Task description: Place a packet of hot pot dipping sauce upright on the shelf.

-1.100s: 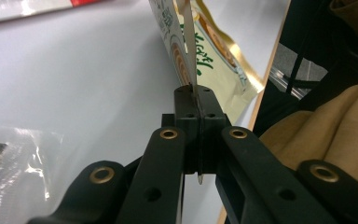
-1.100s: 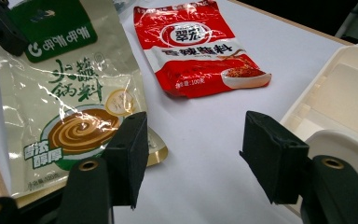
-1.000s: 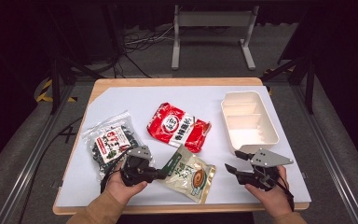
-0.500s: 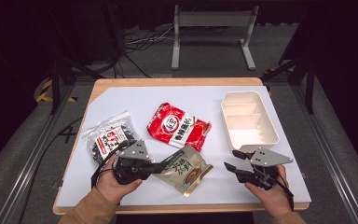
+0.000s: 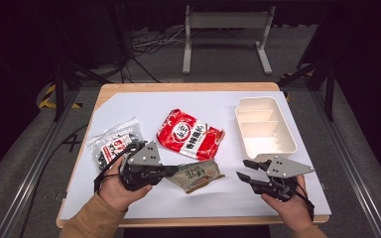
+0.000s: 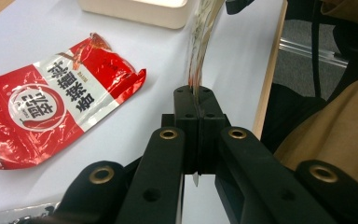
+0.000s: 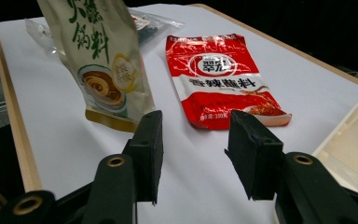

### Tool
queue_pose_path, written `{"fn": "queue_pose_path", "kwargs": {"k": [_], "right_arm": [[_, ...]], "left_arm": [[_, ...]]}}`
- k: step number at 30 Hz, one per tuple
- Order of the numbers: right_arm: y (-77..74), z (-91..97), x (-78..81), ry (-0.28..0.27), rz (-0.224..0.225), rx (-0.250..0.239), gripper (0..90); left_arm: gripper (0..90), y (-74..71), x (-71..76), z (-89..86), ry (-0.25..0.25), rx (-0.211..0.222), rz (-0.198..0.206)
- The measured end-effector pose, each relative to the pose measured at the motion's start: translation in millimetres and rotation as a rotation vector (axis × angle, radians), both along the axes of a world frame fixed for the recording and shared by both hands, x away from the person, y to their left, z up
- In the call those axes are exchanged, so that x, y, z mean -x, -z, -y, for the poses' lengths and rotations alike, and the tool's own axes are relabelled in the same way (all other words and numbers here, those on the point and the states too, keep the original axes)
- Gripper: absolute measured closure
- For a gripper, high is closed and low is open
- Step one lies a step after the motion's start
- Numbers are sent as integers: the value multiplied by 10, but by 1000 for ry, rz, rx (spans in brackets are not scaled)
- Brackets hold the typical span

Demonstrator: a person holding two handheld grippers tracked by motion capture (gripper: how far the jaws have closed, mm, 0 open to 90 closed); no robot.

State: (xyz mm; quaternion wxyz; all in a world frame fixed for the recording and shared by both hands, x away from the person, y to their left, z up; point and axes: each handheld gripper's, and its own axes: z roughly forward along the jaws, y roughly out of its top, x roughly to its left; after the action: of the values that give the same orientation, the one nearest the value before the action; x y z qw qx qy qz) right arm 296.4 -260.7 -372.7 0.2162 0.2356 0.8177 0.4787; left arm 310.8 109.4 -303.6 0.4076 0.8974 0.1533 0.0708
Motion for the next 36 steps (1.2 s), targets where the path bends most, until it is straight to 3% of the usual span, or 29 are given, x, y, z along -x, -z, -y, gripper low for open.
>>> {"fn": "queue_pose_path", "kwargs": {"k": [7, 12, 19, 26, 29, 36], "right_arm": [[-83, -71, 25, -41, 10, -3, 572], [-152, -168, 47, -87, -19, 4, 600], [-217, -368, 3, -130, -42, 44, 568], [-193, -544, -112, -148, -62, 99, 563], [-175, -607, -145, -154, -67, 113, 621], [-150, -725, -213, -189, -99, 137, 620]], "left_arm": [[900, -80, -2, 43, 6, -19, 9], [900, -94, -3, 62, 15, -33, 2], [900, -100, 1, 70, 18, -37, -5], [900, -105, 10, 62, 16, -32, -1], [900, -110, 8, 54, 16, -24, -2], [900, -119, 32, 66, 18, -17, 7]]}}
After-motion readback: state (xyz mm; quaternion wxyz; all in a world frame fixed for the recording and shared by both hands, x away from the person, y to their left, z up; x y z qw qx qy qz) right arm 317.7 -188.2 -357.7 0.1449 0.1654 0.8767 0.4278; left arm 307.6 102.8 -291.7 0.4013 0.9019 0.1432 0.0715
